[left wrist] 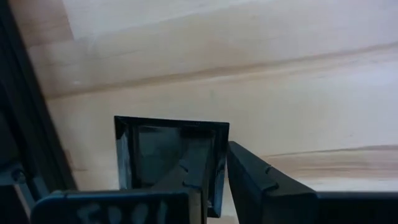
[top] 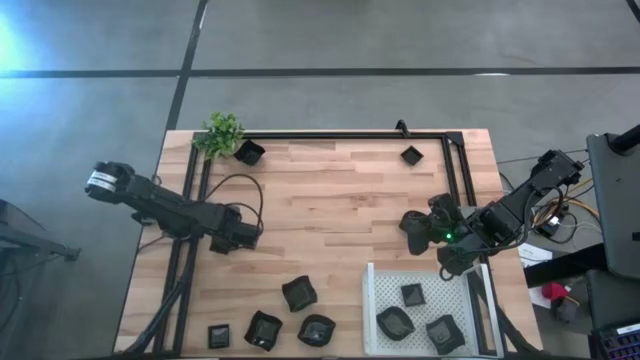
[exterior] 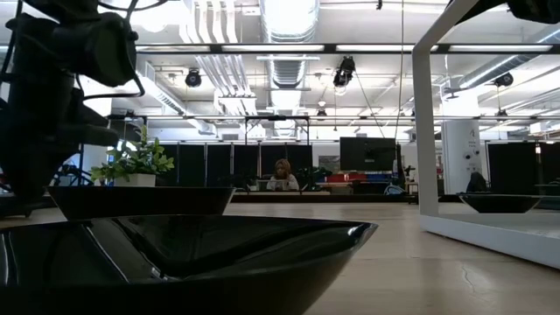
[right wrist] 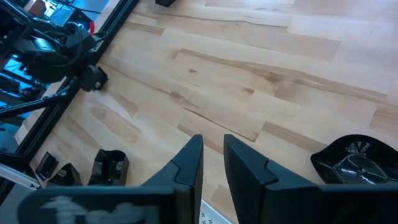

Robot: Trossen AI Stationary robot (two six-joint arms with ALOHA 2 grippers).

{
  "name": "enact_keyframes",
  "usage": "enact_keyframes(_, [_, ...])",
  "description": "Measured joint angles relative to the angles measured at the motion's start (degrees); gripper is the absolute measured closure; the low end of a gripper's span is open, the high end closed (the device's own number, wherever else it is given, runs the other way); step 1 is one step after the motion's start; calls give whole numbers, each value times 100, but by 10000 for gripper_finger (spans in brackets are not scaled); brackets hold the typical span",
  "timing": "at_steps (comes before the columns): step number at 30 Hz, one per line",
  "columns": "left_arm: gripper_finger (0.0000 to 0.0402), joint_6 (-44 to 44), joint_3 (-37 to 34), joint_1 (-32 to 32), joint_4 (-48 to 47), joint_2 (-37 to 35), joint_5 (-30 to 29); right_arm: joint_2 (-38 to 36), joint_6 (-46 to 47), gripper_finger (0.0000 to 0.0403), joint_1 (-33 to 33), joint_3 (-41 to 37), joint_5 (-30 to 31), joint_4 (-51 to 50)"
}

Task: Pick & Place Mini shaped plates
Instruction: Stack the square plate on top of the other square plate on the shelf

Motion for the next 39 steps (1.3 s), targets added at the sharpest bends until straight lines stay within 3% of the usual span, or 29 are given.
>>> enact_keyframes(29, [351,-86,-313,-17,154,8,284,0,-76,342,-7,0,-1,13])
enact_keyframes(35, [393,155,-272,-17,124,8,353,0,-79,342,-4,0,-1,18])
enact_keyframes(39, [399,297,-111,-17,-19,8,371,0,-77,342,-4,0,0,22])
